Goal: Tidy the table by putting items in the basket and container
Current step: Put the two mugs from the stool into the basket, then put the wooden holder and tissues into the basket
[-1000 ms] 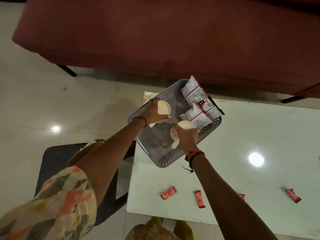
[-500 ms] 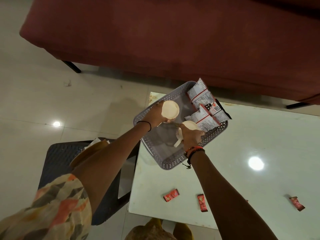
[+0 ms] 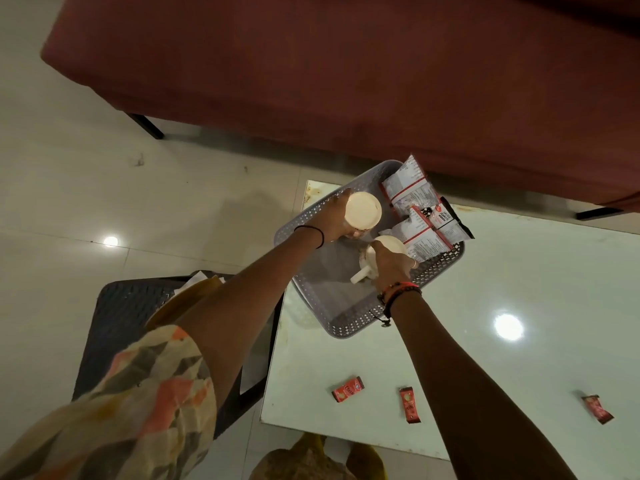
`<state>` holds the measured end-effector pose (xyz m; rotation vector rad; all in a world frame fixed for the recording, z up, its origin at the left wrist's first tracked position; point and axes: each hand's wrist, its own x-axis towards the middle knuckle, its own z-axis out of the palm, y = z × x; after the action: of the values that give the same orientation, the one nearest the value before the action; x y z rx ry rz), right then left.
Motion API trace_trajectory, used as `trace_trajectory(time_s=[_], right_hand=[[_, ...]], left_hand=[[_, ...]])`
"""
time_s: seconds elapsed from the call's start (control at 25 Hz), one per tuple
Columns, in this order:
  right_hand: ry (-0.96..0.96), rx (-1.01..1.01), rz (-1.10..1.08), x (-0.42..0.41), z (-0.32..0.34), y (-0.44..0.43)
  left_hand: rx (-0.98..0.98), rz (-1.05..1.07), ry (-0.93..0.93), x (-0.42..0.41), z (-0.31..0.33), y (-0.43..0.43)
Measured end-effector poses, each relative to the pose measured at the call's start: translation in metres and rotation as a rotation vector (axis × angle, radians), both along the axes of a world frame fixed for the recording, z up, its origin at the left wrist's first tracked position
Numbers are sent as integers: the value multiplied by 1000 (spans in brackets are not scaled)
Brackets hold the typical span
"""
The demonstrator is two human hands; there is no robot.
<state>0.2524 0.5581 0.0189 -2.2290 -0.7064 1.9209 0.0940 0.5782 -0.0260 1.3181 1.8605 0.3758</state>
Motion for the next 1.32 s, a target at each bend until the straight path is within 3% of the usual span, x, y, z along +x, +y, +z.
trace_trajectory(time_s=[0.12,0.24,0.36,0.44,0.6,0.84,1.16,1.32], right_hand=[[-79,-4,43,8,1,-12],[-171,71,102,10,4,-34],[-373,754,335,-34,6,-39],[-308,965,611,-65,3,-62],[-26,920,980,-113,-10,-119],[179,831,1553,-172,-29,-166],[110,905,1573,-192,-29,-185],[125,920,1473,-183,-16,-181]], left_hand=[[43,159,-88,-4,12,-22],[255,386,-115,-12,34,-72],[458,585,-6,-28,50,-141],[457,705,65,-42,52,-194],[170,800,40,-74,38,-283],[-74,546,191,-112,13,-339],[-134,599,128,-129,6,-353],[-75,581,164,-137,21,-351]])
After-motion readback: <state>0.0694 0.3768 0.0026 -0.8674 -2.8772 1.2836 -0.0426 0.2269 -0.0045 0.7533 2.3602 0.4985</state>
